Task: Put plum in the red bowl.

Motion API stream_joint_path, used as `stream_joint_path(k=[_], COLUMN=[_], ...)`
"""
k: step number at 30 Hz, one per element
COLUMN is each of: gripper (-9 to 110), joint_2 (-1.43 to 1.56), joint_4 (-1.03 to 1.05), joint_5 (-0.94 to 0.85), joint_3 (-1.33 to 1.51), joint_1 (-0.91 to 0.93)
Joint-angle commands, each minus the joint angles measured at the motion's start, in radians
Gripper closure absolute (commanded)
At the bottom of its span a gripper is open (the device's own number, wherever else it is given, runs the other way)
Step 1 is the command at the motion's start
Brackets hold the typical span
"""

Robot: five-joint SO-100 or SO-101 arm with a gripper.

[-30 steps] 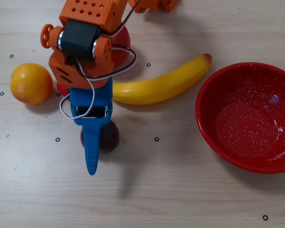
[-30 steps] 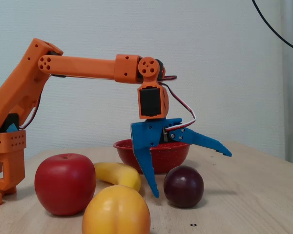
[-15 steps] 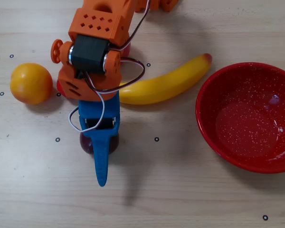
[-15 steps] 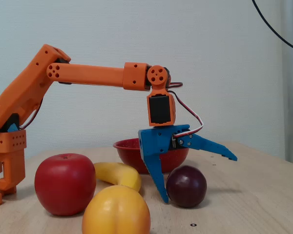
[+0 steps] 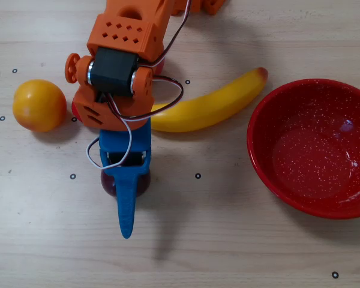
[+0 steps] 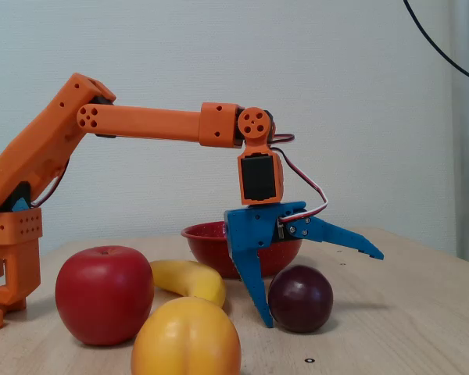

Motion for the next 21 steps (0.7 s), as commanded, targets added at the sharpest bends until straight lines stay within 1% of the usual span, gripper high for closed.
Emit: stream_joint_path(k=[1, 10, 21], gripper=[37, 37, 37], joint_2=[0.052, 0.064, 0.063], joint_4=[0.041, 0.061, 0.037], joint_5=[-0.041, -0.084, -0.069], joint_3=[-0.092, -0.103, -0.101], joint_1=[0.002, -0.023, -0.034])
